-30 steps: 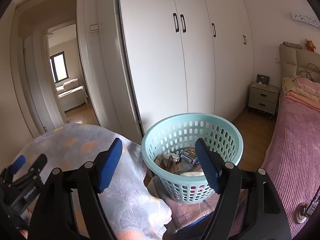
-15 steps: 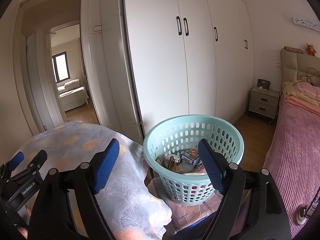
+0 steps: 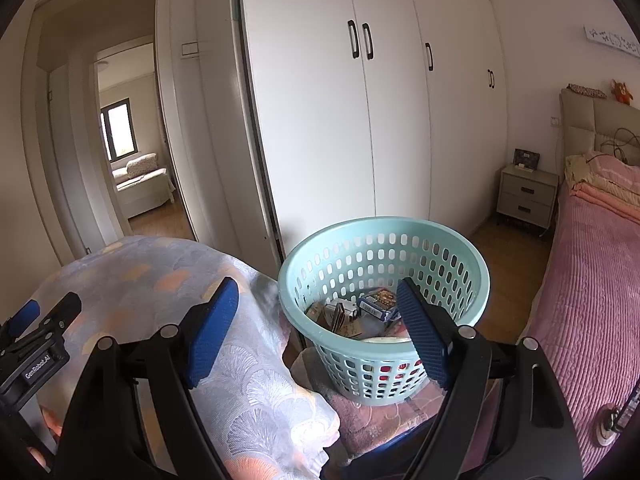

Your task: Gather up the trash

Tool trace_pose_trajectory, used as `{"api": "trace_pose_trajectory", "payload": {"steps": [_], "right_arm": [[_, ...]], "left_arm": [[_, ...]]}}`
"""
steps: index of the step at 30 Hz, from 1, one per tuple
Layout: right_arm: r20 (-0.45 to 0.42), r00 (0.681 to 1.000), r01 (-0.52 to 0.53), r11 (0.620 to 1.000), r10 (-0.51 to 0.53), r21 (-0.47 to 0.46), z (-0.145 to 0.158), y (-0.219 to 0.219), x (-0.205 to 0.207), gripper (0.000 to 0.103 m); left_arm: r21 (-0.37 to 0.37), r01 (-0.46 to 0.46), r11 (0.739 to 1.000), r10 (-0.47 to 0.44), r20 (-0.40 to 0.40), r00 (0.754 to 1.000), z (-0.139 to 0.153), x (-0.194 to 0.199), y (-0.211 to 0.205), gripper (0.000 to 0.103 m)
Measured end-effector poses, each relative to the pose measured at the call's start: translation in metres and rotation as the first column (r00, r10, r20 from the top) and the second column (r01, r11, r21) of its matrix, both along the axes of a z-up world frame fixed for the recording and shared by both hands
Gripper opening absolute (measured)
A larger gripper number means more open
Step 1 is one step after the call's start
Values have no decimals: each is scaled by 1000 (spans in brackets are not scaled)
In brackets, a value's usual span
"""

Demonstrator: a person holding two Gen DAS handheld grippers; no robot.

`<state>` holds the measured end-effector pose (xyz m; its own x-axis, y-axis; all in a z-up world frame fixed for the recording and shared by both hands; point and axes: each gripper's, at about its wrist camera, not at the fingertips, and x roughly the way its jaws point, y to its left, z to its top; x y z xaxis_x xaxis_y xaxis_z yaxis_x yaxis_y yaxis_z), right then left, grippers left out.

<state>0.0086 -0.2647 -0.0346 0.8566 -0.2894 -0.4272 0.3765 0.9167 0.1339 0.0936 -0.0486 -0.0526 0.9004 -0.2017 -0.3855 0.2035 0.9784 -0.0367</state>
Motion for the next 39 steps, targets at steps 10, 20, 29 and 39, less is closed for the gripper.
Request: {"api": "trace_pose_trajectory", "payload": {"steps": [10,20,29,39], "right_arm": [[-15,1000,2,1000,-2,-4,-4,-1,2,77],[-23,1000,-15,1000,15,4,-6,0,3,78],[-22,1000,-14,1000,14,-2,-6,3,3,78],[-24,1000,-17,1000,17,-2,-7,4,2,78]], "left_arm": [[-4,1,1000,-1,-13,1000,-1,2,1,95],[-7,-8,1000,8,-33,999,-2,4,1,95],[-6,-9,1000,9,-30,1000,-2,4,1,95],[-7,-6,1000,6,-25,1000,-2,3,0,95]]}}
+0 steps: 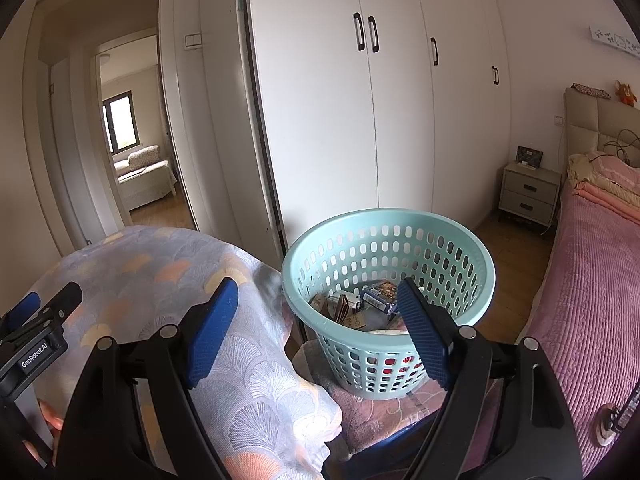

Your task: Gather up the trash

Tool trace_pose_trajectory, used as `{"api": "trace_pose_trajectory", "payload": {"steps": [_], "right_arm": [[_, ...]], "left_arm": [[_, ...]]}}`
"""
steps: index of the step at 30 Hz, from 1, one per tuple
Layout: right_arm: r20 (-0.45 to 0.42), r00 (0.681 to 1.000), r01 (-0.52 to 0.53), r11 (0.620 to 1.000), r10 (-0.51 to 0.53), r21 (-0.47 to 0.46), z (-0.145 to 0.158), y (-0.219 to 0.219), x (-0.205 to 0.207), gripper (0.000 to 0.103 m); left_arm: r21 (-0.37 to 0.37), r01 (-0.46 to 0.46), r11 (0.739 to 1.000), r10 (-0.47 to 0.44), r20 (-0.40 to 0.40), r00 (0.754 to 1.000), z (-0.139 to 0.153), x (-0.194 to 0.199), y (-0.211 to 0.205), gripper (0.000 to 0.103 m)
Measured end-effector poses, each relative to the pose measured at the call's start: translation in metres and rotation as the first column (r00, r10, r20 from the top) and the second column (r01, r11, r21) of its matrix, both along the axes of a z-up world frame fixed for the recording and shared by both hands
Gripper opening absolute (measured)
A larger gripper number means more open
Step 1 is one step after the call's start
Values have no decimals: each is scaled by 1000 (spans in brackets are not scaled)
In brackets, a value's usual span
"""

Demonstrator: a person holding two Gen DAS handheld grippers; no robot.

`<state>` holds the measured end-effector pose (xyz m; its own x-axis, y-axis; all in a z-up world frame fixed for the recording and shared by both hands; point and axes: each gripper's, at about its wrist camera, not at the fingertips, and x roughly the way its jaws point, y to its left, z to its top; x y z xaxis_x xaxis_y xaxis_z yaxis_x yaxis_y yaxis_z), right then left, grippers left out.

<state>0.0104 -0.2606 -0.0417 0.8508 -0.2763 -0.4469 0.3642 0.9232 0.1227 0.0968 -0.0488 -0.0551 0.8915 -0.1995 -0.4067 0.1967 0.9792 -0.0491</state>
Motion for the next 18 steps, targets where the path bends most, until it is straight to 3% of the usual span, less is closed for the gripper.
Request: {"api": "trace_pose_trajectory", "payload": {"steps": [18], "right_arm": [[-8,1000,-4,1000,4,0,-3,-2,3,78]], "left_arm": [[5,-5,1000,5,1,1000,0,0,0,95]]}}
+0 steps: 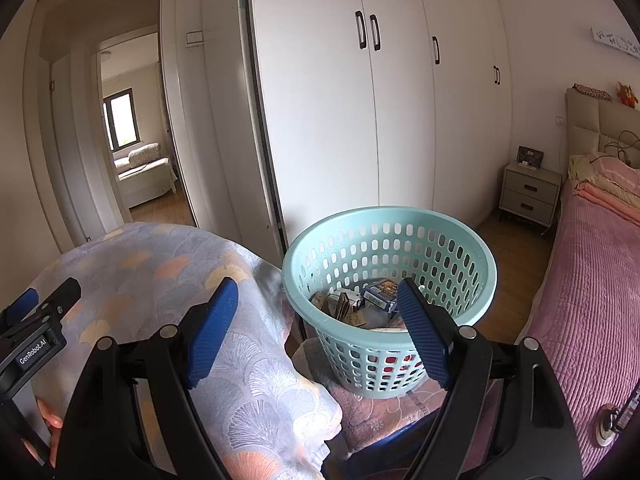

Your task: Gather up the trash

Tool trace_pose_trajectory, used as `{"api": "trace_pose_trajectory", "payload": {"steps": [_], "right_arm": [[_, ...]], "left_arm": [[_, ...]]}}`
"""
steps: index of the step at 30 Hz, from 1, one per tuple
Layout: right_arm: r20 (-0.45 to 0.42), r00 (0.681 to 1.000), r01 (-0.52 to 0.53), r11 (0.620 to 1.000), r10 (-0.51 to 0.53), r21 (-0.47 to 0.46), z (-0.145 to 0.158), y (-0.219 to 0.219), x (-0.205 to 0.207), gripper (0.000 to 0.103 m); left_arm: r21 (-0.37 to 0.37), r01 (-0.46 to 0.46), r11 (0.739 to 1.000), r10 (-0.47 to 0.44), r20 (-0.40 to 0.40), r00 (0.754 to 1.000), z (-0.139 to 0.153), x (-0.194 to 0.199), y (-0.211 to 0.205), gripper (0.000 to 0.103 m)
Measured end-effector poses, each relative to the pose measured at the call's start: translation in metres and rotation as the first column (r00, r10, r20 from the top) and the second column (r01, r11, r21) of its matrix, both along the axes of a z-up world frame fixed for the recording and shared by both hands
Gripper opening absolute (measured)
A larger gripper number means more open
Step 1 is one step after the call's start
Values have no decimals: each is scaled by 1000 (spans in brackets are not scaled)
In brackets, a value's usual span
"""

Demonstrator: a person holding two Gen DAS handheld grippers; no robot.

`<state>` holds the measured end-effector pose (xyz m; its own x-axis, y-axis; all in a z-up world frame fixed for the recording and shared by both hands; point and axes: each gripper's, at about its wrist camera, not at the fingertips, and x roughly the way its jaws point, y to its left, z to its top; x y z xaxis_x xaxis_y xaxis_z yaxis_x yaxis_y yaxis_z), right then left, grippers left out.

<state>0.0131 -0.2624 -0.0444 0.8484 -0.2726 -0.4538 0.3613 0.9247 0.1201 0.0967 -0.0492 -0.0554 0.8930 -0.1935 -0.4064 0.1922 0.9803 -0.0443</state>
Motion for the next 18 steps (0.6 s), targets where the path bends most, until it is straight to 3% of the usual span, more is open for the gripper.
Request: {"api": "trace_pose_trajectory", "payload": {"steps": [18], "right_arm": [[-2,1000,-13,1000,13,-8,1,2,2,78]], "left_arm": [[4,4,1000,-4,1,1000,-1,1,1,95]]}}
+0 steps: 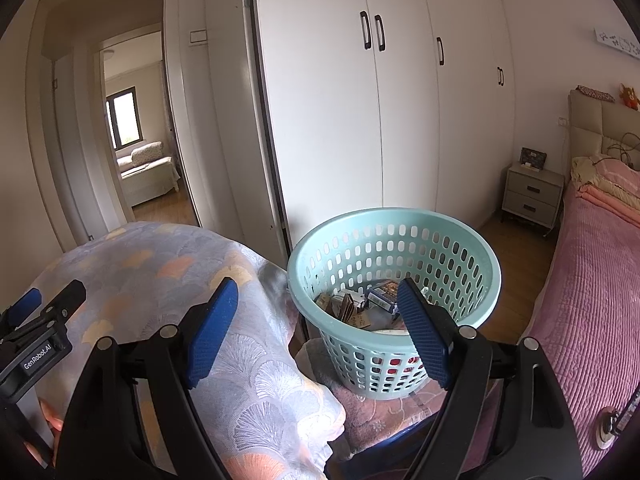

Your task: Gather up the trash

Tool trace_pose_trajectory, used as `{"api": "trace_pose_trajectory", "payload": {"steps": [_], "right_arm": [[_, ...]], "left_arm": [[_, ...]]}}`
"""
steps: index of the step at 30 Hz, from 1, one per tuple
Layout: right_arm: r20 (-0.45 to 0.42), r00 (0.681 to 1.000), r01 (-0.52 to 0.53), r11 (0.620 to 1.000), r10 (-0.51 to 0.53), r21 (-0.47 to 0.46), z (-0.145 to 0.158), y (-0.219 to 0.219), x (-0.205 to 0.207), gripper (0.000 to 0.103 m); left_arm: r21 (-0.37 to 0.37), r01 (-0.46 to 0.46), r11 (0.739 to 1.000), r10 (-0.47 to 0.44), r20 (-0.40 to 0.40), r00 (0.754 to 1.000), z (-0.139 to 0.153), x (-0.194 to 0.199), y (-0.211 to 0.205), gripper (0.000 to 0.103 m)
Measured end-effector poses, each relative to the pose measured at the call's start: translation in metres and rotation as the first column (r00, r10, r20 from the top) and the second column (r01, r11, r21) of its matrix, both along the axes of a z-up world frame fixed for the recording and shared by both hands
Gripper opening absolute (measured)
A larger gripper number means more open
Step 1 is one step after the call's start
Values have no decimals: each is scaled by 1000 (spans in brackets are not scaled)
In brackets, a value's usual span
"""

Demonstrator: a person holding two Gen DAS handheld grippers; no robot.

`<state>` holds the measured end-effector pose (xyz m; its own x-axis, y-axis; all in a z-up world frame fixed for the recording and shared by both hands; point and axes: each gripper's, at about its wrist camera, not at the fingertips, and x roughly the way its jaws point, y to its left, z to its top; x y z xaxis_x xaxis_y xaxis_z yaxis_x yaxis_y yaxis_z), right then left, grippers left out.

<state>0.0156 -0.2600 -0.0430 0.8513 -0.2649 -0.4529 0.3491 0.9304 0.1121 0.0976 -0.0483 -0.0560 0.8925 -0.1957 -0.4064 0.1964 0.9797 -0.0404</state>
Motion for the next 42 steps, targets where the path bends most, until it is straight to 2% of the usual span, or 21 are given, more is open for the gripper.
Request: {"api": "trace_pose_trajectory", "payload": {"steps": [42], "right_arm": [[-3,1000,3,1000,-3,4,-1,-1,-3,81]], "left_arm": [[16,16,1000,-16,-5,1000,0,3,2,96]]}}
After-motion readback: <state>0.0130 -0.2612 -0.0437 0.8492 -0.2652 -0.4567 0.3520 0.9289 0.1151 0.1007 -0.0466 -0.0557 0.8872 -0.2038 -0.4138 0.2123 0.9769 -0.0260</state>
